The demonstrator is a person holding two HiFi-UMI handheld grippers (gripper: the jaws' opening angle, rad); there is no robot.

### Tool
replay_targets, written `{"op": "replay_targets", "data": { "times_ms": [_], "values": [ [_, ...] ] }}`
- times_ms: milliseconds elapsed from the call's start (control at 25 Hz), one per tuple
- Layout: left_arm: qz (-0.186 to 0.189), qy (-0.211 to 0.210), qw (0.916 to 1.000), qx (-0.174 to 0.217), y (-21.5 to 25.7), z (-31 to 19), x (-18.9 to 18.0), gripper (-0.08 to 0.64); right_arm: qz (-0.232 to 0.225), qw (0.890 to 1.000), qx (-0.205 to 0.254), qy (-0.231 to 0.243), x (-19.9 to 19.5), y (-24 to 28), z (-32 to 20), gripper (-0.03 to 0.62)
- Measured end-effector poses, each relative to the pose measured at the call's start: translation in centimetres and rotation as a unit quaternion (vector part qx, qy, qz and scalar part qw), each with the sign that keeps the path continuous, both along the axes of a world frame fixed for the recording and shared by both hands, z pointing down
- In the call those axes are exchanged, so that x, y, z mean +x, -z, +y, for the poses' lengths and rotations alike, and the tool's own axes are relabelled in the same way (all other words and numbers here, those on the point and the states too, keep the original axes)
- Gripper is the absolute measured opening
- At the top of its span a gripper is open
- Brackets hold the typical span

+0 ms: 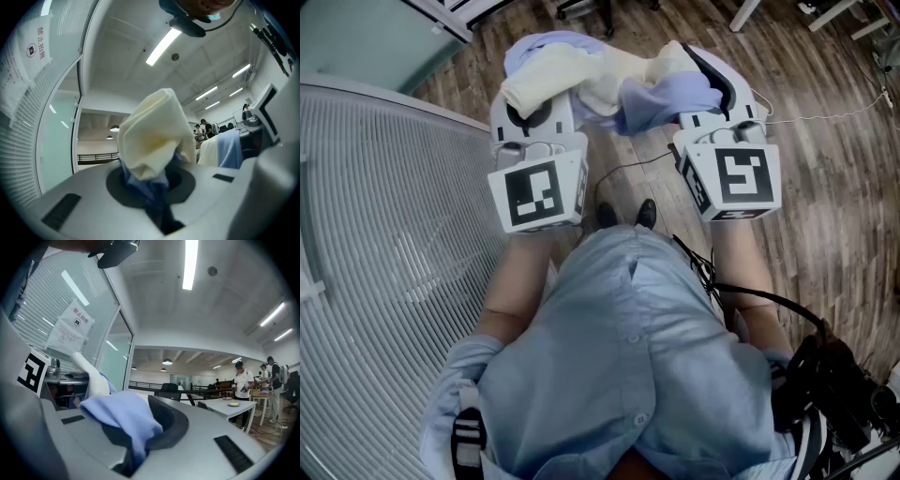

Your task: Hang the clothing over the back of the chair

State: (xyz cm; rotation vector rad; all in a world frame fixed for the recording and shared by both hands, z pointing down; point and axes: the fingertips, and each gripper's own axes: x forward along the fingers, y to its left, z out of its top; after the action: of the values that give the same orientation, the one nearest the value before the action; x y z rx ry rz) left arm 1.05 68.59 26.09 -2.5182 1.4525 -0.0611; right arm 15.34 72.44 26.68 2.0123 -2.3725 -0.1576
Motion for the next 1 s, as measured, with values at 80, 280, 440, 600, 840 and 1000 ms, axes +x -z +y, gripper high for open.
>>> {"op": "replay_targets", "data": {
  "times_ms": [80, 280, 440, 600, 840, 1000],
  "values": [
    [0.003, 0.001, 1.0, 0.005, -0.4, 0.2, 0.5, 0.036, 0.001, 1.0, 0.002, 0.001, 0.5, -0.4, 0.0, 0.017],
    [-0.006, 0.006, 1.0, 0.001, -1.4, 0.3, 2.1, 0.036, -0.008, 1.0, -0.005, 0.005, 2.5, -1.6, 0.0, 0.017],
    [-0.004, 0.02, 0.9997, -0.012, -1.9, -0.1, 3.0, 0.037, -0.016, 1.0, -0.005, 0.02, 3.5, -1.9, -1.0, 0.017],
    [0.001, 0.033, 0.9993, -0.019, -2.0, -1.2, 2.4, 0.037, -0.028, 0.998, -0.019, 0.046, 2.8, -2.5, -3.0, 0.017],
    [0.012, 0.07, 0.9966, -0.04, -1.5, -8.8, -3.9, 0.037, -0.023, 0.995, -0.044, 0.083, -3.0, -1.6, -11.3, 0.017],
    [0.028, 0.092, 0.995, -0.029, -3.2, -12.7, -5.9, 0.037, -0.017, 0.994, -0.032, 0.1, -4.8, -3.5, -15.4, 0.017]
  ]
}}
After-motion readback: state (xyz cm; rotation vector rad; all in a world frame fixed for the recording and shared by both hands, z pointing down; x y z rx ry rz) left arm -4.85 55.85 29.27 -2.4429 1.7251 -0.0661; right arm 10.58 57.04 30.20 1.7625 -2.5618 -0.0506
